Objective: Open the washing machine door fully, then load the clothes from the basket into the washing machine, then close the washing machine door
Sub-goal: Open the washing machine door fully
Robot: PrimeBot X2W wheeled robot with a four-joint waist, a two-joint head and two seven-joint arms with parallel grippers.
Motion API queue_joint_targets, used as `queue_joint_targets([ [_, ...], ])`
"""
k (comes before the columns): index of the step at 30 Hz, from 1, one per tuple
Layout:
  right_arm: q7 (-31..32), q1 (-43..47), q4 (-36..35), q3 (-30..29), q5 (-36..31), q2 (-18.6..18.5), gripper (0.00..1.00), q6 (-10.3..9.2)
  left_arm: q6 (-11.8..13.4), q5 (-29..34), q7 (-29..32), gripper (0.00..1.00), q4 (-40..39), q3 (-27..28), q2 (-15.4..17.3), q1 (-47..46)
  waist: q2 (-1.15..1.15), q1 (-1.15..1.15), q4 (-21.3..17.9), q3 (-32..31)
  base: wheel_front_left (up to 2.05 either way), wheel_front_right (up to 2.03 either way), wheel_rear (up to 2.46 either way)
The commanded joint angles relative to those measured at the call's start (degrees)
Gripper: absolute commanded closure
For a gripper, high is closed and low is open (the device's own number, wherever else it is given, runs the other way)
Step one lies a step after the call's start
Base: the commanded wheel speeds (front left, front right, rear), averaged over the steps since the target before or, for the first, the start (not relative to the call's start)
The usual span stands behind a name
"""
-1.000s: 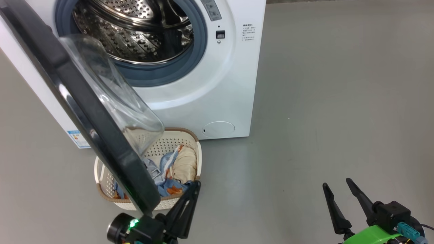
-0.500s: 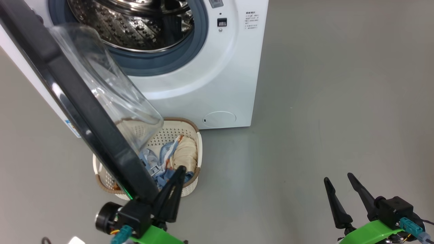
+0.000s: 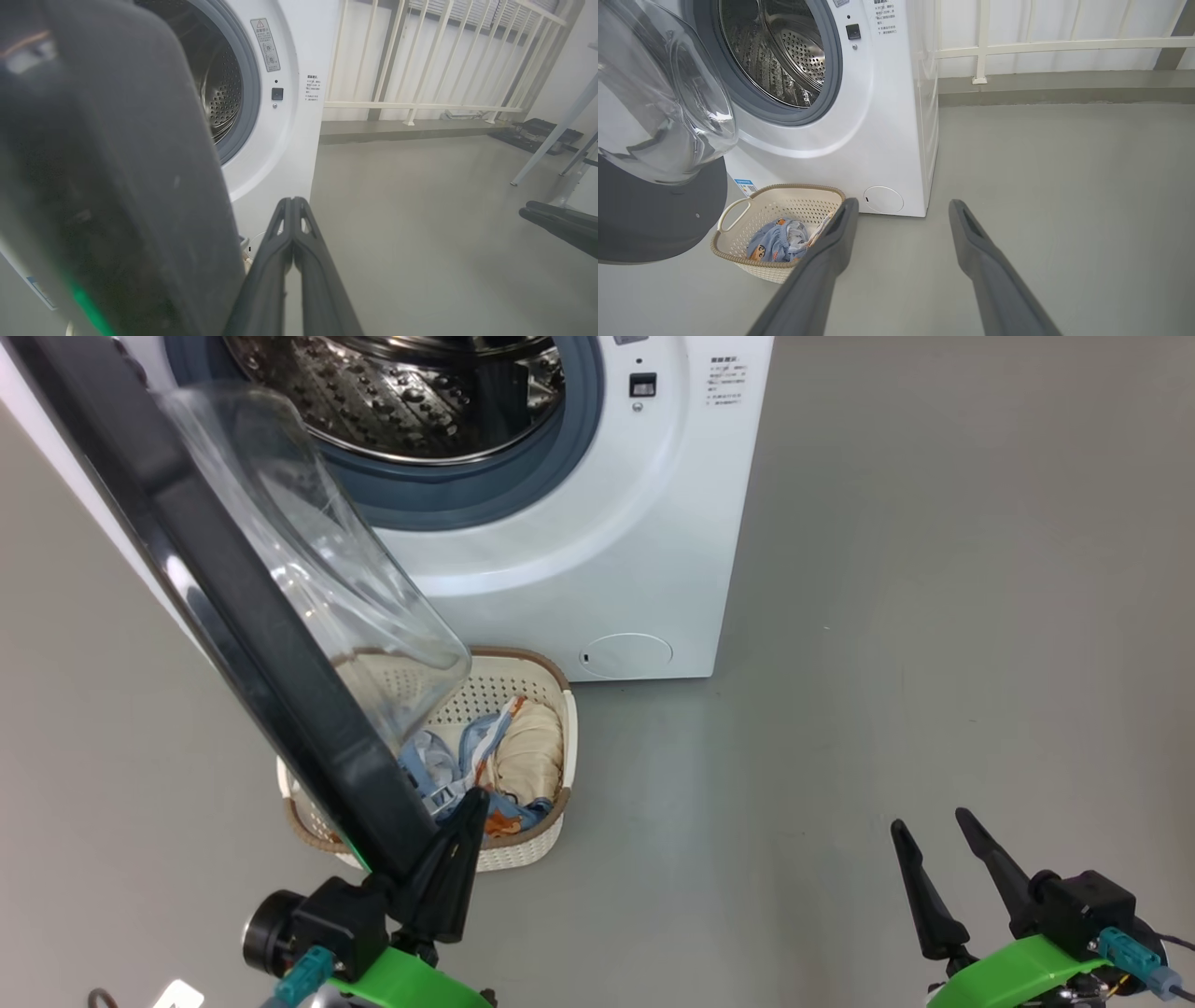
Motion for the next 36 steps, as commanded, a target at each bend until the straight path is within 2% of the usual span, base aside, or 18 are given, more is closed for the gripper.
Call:
queue_joint_targets([
  [1,-0.69,-1.59,-1.04,1.30,0.50,-0.36,0.00,0.09,1.04,-0.60,-0.30,1.00,-0.93,2.78,0.60,-2.11,0.00,0.00,0.27,-0.11,0.00,0.00,0.00],
  [19,-0.69,-0.67,0.08,1.30,1.56,0.07,0.00,0.09,6.87,-1.93,-0.30,1.00,-1.03,5.47,0.59,1.97,0.00,0.00,4.33,-1.43,0.00,0.00,0.00],
  [27,-0.69,-0.80,0.57,1.73,1.74,-0.76,0.00,0.09,6.26,-0.06,-0.30,1.00,-0.45,7.76,0.63,3.92,0.00,0.00,6.61,-2.72,0.00,0.00,0.00],
  [36,-0.69,0.54,0.81,2.57,2.29,0.22,0.00,0.09,6.31,0.43,-0.30,1.00,-0.82,11.45,0.62,6.90,0.00,0.00,10.39,-5.57,0.00,0.00,0.00],
])
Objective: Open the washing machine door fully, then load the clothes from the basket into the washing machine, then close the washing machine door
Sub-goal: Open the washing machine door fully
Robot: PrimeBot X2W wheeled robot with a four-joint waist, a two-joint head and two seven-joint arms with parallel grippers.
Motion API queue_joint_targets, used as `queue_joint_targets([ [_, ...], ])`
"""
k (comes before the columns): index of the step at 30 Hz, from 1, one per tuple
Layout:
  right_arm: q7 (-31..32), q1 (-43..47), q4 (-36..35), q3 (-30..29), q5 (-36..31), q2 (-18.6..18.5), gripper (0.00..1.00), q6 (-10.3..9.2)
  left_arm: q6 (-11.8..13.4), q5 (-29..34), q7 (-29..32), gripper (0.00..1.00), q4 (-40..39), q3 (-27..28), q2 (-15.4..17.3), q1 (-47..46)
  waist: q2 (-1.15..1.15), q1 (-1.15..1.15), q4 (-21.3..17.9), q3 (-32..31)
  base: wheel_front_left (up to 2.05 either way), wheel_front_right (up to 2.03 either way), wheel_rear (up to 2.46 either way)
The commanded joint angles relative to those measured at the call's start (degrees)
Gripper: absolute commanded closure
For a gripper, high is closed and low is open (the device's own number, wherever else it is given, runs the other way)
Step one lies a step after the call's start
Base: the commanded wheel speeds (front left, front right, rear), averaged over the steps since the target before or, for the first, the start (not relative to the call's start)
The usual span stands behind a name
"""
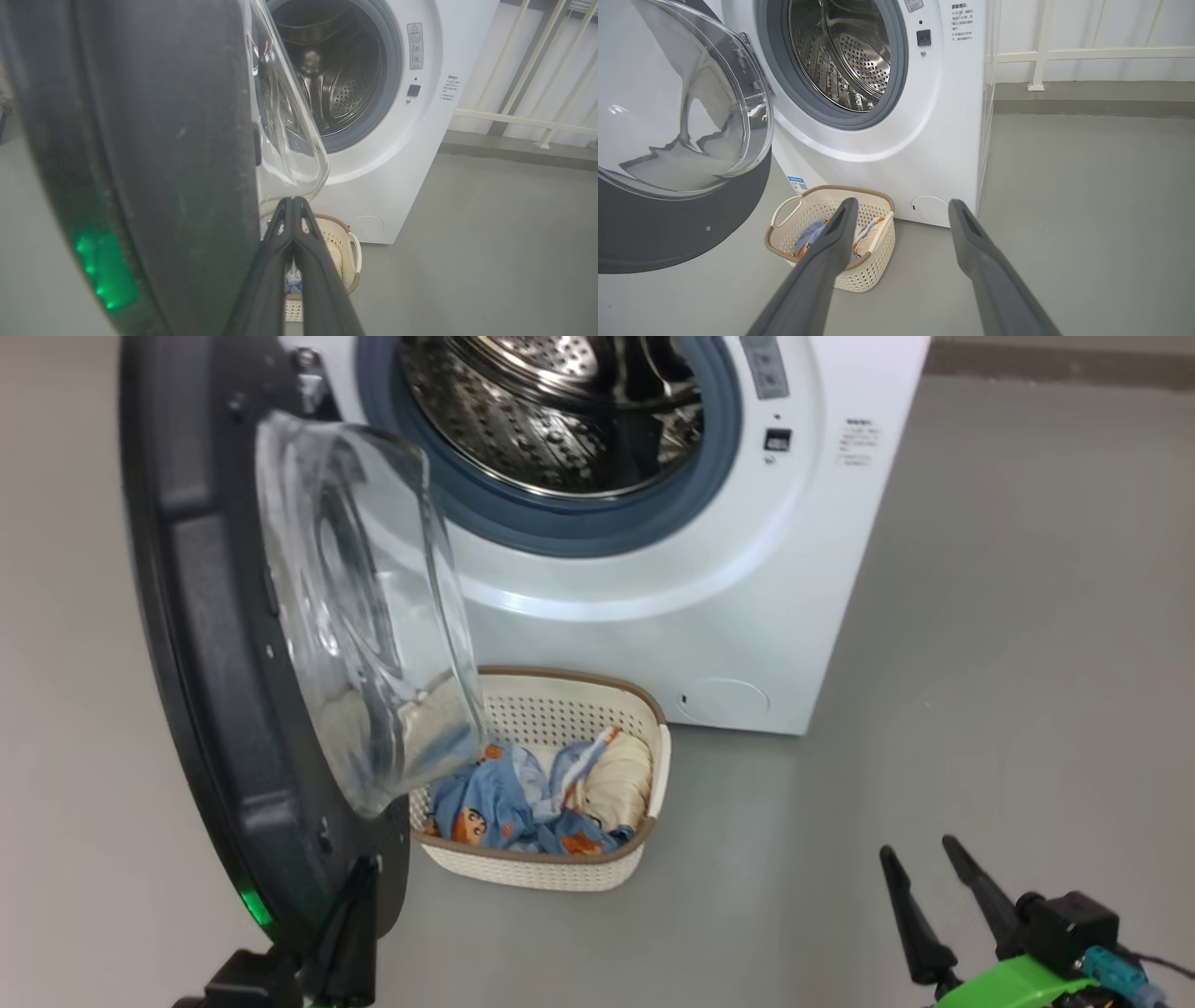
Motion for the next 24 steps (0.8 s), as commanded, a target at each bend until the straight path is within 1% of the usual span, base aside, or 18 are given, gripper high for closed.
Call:
queue_joint_targets([
  [1,-0.69,0.01,-0.99,1.84,0.38,-0.28,0.00,0.09,0.58,0.53,-0.30,1.00,-1.14,3.03,1.08,-0.46,0.00,0.00,1.52,-1.52,0.00,0.00,0.00],
  [11,-0.69,0.17,-0.71,2.92,0.54,-0.29,0.00,0.09,0.91,0.97,-0.30,1.00,-1.40,7.33,2.25,1.69,0.00,0.00,3.31,-3.40,0.00,0.00,0.00],
  [17,-0.69,-0.09,-1.02,3.26,0.59,-0.55,0.00,0.09,0.93,0.95,-0.30,1.00,-0.41,9.10,3.01,0.62,0.00,0.00,3.03,-2.93,0.00,0.00,0.00],
  [24,-0.69,-0.92,-1.27,3.05,0.69,-1.30,0.00,0.09,1.00,-0.34,-0.30,1.00,2.88,13.14,4.89,-2.88,0.00,0.00,2.41,-1.15,0.00,0.00,0.00],
])
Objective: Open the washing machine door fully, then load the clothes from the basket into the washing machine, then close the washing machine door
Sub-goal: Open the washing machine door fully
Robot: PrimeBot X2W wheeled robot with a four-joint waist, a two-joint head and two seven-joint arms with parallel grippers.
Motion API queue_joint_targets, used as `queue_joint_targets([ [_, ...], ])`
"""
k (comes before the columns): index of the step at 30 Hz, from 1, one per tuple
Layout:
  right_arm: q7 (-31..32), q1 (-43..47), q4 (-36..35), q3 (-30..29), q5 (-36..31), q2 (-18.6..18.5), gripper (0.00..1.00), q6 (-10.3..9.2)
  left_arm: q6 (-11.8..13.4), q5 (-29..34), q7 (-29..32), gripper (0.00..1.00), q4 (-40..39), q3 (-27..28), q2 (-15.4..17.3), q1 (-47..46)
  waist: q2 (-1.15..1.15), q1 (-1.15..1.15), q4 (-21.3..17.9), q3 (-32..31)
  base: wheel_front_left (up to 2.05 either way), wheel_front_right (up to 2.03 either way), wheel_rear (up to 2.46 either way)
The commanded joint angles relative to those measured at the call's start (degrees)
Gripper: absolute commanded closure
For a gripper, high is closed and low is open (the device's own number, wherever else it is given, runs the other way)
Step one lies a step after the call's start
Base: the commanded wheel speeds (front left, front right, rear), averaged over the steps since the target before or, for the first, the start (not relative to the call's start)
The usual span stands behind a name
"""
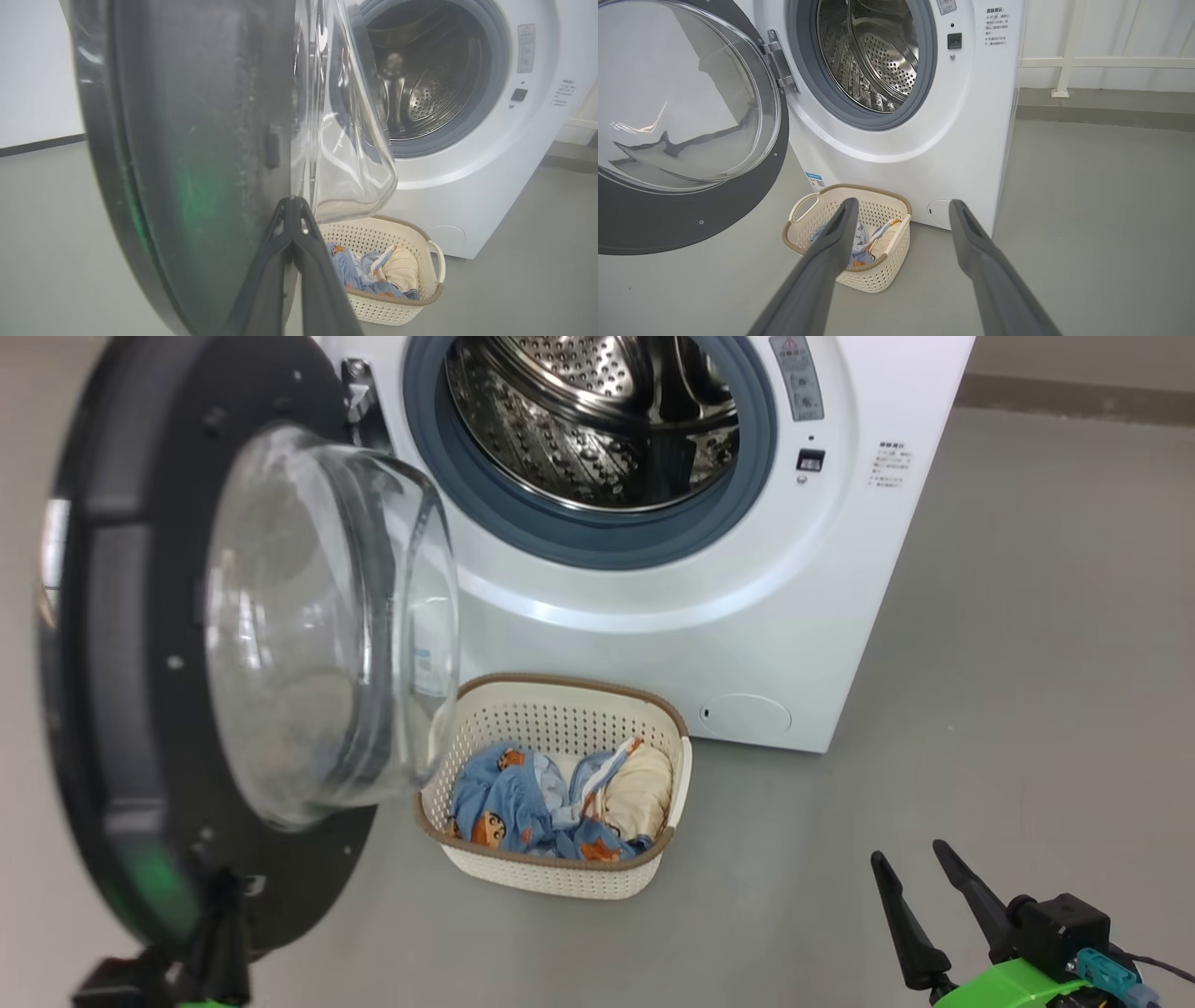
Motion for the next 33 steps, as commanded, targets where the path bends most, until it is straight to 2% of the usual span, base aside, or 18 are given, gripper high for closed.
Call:
queue_joint_targets([
  [1,-0.69,-1.49,-1.59,1.30,0.48,-0.80,0.00,0.09,0.93,-0.63,-0.36,1.00,-0.33,3.63,2.11,-3.46,0.00,0.00,-0.19,0.71,0.00,0.00,0.00],
  [20,-0.69,-3.77,-2.15,1.82,0.10,-2.99,0.00,0.09,0.35,-3.53,-0.36,1.00,10.49,15.07,8.25,-13.46,0.00,0.00,0.88,5.89,0.00,0.00,0.00],
  [28,-0.69,-5.60,-2.54,2.09,0.00,-4.88,0.00,0.09,-1.85,-3.79,-0.36,1.00,15.94,17.91,10.05,-18.77,0.00,0.00,1.40,9.55,0.00,0.00,0.00],
  [33,-0.69,-6.39,-2.89,2.17,-0.17,-6.16,0.00,0.09,-2.13,-3.49,-0.36,1.00,18.67,20.17,10.24,-22.26,0.00,0.00,1.68,12.21,0.00,0.00,0.00],
])
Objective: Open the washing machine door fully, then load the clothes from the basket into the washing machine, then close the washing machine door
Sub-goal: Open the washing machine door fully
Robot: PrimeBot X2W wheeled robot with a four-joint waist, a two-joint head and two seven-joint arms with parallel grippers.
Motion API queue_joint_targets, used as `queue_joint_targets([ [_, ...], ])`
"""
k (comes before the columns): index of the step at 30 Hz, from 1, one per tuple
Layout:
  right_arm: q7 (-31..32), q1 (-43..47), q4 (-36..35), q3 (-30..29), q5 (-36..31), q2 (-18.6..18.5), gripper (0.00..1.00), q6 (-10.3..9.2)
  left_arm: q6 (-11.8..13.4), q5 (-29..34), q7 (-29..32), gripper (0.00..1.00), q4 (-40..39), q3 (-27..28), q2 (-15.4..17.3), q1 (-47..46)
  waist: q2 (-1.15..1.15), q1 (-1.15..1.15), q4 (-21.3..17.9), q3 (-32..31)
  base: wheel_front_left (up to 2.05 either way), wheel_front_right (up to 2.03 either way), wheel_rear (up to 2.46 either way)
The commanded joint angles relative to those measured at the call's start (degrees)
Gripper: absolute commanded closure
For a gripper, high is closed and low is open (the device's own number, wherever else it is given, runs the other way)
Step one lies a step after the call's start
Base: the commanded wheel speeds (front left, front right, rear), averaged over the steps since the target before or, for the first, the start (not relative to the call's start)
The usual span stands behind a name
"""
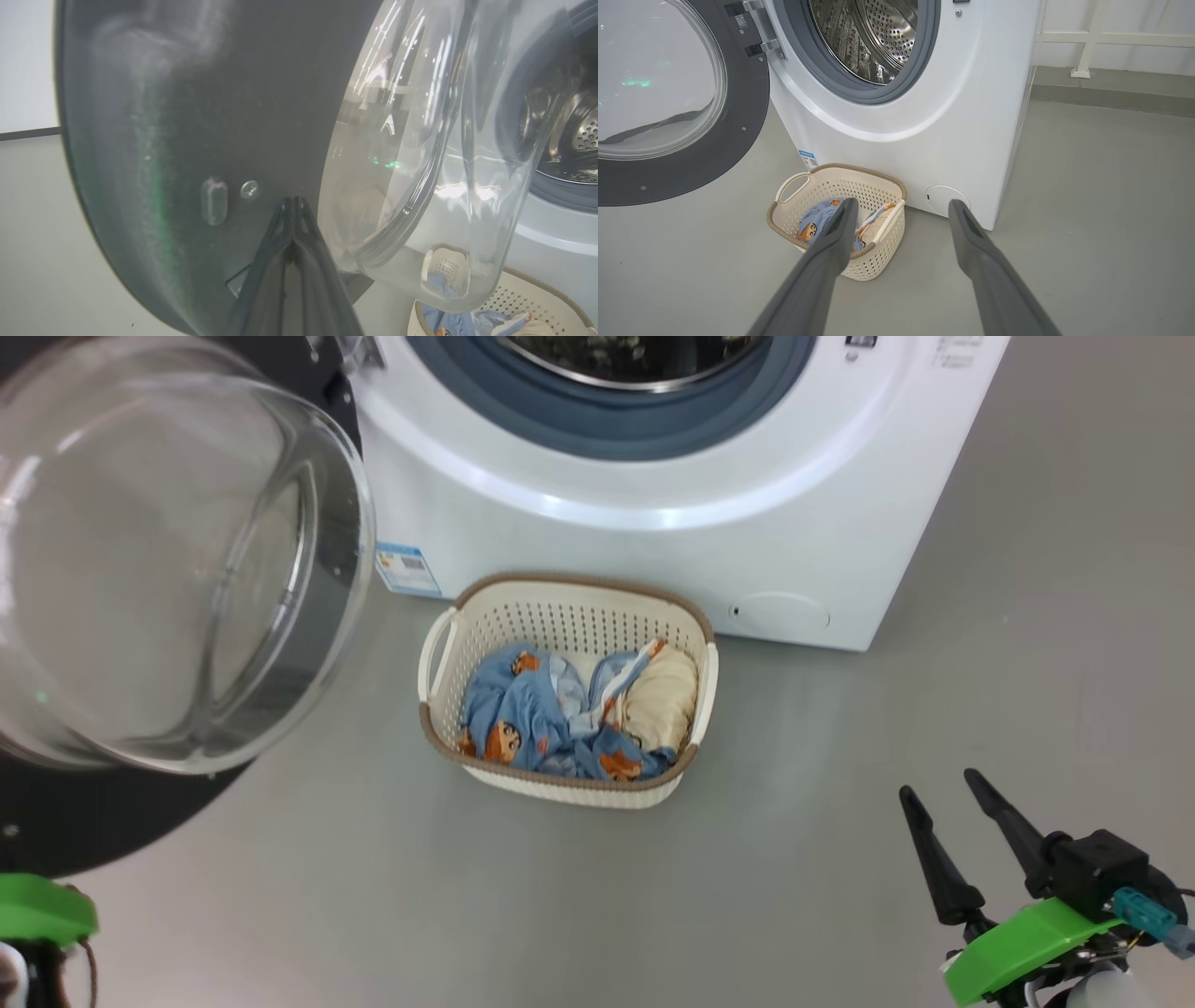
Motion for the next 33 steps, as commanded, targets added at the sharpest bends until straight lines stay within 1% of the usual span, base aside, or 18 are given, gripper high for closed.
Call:
queue_joint_targets([
  [1,-0.65,-1.48,-1.66,1.09,-0.40,-1.14,0.00,0.09,0.04,-0.06,-0.36,1.00,-0.43,3.16,3.75,-2.89,0.00,0.00,0.33,2.09,0.00,0.00,0.00],
  [9,0.45,-2.27,-3.31,0.39,-0.79,-2.71,0.00,0.09,-0.23,1.16,-0.36,1.00,1.89,7.49,3.63,-6.35,0.00,0.00,0.56,5.19,0.00,0.00,0.00],
  [19,1.39,-2.18,-4.28,0.24,-1.02,-2.99,0.00,0.09,-1.54,3.49,-0.36,1.00,2.26,10.70,2.64,-7.27,0.00,0.00,0.48,5.87,0.00,0.00,0.00],
  [23,1.20,-2.10,-3.73,0.48,-0.70,-2.32,0.00,0.09,-2.92,5.27,-0.36,1.00,1.23,11.51,2.56,-6.30,0.00,0.00,0.19,4.46,0.00,0.00,0.00],
  [26,1.01,-2.02,-3.33,0.71,-0.70,-2.08,0.00,0.09,-3.49,6.08,-0.36,1.00,0.42,11.38,2.54,-5.72,0.00,0.00,0.10,3.59,0.00,0.00,0.00],
  [33,0.08,-1.70,-1.24,2.18,0.10,-0.31,0.00,0.09,-4.65,7.44,-0.36,1.00,-5.56,11.56,1.76,-2.59,0.00,0.00,-1.41,-0.13,0.00,0.00,0.00],
])
